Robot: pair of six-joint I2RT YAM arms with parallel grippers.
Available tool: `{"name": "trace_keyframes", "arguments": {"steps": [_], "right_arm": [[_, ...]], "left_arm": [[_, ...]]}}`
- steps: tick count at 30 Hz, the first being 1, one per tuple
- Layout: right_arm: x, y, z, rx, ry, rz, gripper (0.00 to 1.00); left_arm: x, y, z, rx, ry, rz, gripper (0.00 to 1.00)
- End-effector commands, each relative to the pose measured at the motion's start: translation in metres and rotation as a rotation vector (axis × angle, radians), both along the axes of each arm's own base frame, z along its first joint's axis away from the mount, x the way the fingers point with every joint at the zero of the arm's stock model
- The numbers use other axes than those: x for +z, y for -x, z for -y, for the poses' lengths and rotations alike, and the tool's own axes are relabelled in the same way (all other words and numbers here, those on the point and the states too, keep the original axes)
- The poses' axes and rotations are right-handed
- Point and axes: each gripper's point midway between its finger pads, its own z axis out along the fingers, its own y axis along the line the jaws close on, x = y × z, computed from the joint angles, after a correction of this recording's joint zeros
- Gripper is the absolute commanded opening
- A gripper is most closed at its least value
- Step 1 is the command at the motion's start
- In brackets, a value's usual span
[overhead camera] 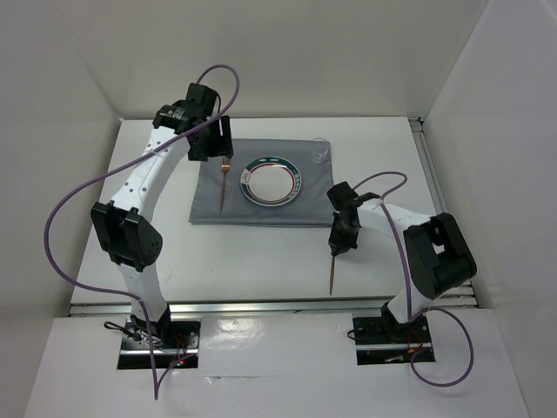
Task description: Set the dinner table for one person
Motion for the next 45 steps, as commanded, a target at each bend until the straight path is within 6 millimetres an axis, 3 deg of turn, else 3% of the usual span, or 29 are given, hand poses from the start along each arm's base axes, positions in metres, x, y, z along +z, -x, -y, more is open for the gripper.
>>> {"name": "trace_keyframes", "arguments": {"steps": [1,6,13,17,23,24,26,27,28,30,31,33,34,36,37,38,41,42,45], "right_arm": [[-0.016,0.022,0.022,-0.087,0.11,-0.069,0.02],[0.001,0.013,0.023,-0.155,0.098,0.008,0.0],[0.045,-0.014,0.027,-0.151,0.119,0.144,0.0],[0.075,-0.042,0.018,-0.108,0.101,0.228,0.0],[0.081,-0.076,0.002,-0.031,0.091,0.258,0.0],[0.088,-0.086,-0.005,-0.019,0.068,0.281,0.0],[0.084,-0.098,-0.016,0.043,0.048,0.276,0.0],[0.095,-0.114,-0.022,0.055,0.04,0.31,0.0],[0.083,-0.119,-0.027,0.084,0.041,0.279,0.0],[0.094,-0.142,-0.039,0.15,0.028,0.309,0.0],[0.079,-0.148,-0.038,0.169,0.042,0.266,0.0],[0.077,-0.161,-0.046,0.223,0.018,0.259,0.0],[0.086,-0.177,-0.043,0.215,0.006,0.281,0.0],[0.072,-0.187,-0.046,0.241,-0.001,0.252,0.0],[0.08,-0.202,-0.044,0.225,-0.034,0.276,0.0],[0.068,-0.203,-0.047,0.245,-0.039,0.243,0.0],[0.064,-0.221,-0.045,0.253,-0.072,0.224,0.0],[0.07,-0.231,-0.042,0.252,-0.081,0.24,0.0],[0.058,-0.241,-0.04,0.254,-0.106,0.221,0.0]], "left_arm": [[0.019,-0.001,-0.003,0.012,0.017,0.045,0.8],[0.018,0.001,-0.005,0.017,0.007,0.038,0.8],[0.015,0.004,-0.006,0.017,0.004,0.028,0.8],[0.015,0.004,-0.006,0.017,0.004,0.028,0.8],[0.012,0.005,-0.006,0.017,0.001,0.019,0.8],[0.012,0.005,-0.006,0.017,0.001,0.019,0.8],[0.012,0.005,-0.006,0.017,0.001,0.019,0.8],[0.012,0.005,-0.008,0.023,-0.006,0.021,0.8],[0.012,0.005,-0.008,0.023,-0.006,0.021,0.8],[0.011,0.003,-0.007,0.015,-0.011,0.022,0.8],[0.01,0.004,-0.01,0.023,-0.025,0.015,0.8],[0.009,0.005,-0.015,0.03,-0.052,0.012,0.8],[0.005,0.006,-0.016,0.03,-0.055,0.002,0.8],[0.009,0.007,-0.018,0.037,-0.062,0.013,0.8],[0.006,0.008,-0.019,0.029,-0.07,0.005,0.8],[0.006,0.008,-0.019,0.029,-0.07,0.005,0.8],[0.01,0.009,-0.019,0.03,-0.068,0.014,0.8],[0.01,0.009,-0.019,0.03,-0.068,0.014,0.8],[0.009,0.012,-0.02,0.03,-0.069,0.009,0.8]]}}
